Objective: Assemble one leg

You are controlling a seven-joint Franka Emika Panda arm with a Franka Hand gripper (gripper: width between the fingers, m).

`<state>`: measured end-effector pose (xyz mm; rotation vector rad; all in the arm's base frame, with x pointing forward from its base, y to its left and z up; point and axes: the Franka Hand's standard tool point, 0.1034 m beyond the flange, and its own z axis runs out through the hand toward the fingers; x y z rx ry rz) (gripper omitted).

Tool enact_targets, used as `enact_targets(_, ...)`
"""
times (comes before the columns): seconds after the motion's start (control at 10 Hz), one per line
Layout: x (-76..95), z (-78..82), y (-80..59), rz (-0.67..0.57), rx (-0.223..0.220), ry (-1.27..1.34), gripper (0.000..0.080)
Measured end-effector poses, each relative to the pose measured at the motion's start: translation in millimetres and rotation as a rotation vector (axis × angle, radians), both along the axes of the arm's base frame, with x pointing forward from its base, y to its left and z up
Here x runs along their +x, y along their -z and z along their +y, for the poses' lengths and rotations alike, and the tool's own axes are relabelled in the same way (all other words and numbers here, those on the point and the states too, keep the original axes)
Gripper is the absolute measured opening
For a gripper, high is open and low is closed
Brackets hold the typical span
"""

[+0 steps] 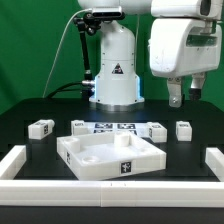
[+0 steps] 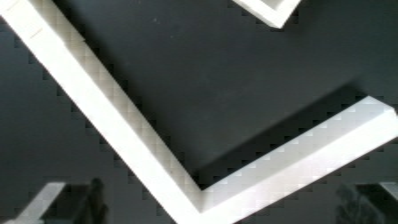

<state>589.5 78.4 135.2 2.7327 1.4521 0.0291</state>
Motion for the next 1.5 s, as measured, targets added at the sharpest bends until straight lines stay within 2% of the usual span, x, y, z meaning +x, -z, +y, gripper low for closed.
enact_targets(0.6,-1.3,-0.5,1.2,0.003,0.0,0.001,0.065)
enact_targets(0.7,-6.3,-5.7,7.9,-0.017,0.007,-0.05,0.065)
enact_targets(1.0,-33.3,-29.7,31.2,0.027,-0.003,-0.304,0.065)
enact_targets(1.5,-35.1,-31.4,34.1,0.037,-0.009,-0.344,0.065)
